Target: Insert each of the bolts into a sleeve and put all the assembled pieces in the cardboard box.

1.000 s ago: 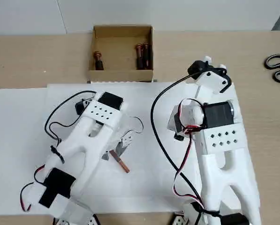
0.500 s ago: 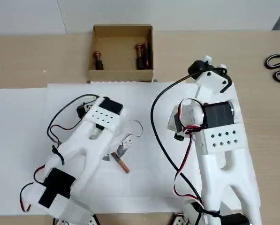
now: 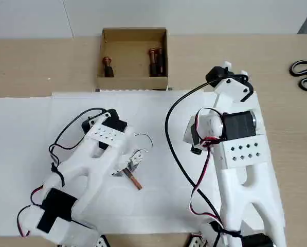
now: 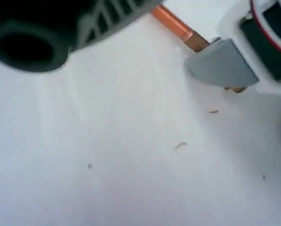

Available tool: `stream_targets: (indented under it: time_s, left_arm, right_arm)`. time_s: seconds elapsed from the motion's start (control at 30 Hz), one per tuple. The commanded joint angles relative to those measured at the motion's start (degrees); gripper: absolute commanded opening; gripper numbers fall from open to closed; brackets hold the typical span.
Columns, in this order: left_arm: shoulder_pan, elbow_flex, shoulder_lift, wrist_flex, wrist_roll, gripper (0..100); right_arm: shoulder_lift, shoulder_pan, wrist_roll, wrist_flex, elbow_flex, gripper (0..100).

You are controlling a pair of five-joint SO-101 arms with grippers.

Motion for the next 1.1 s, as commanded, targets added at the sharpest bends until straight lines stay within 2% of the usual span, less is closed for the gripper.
stream_targets:
  time_s: [0.0,0.2,0.3,0.47,0.6,0.87,1.07]
  left_arm:
    - [-3.5,0.9,0.8,-3.5,-1.3,1]
    - [-3.4,-1.2,0.2,-1.3,-1.8,1]
    - [-3.4,-8.0,0.2,6.0,-1.8,1]
    - [-3.4,-23.9,0.2,17.8,-2.8,1]
    - [-3.4,-36.0,0.2,24.0,-4.8,1]
    - [-3.4,-47.8,-6.6,24.0,-13.7,1]
    - [-3.9,-48.2,-14.2,20.7,-24.5,1]
  right_arm:
    - [-1.5,0.2,0.3,-0.7,-0.3,0.3]
    - [-1.9,0.0,0.5,-0.8,-1.0,0.3]
    - [-2.0,-0.2,0.9,-0.4,-3.5,0.3]
    - [-2.5,-4.8,3.5,-0.2,-6.8,0.3]
    - [-7.6,-8.4,6.2,0.0,-8.0,0.3]
    - [-17.9,-12.4,16.1,0.6,-6.2,0.3]
    - [-32.0,-17.7,22.7,0.5,5.5,0.3]
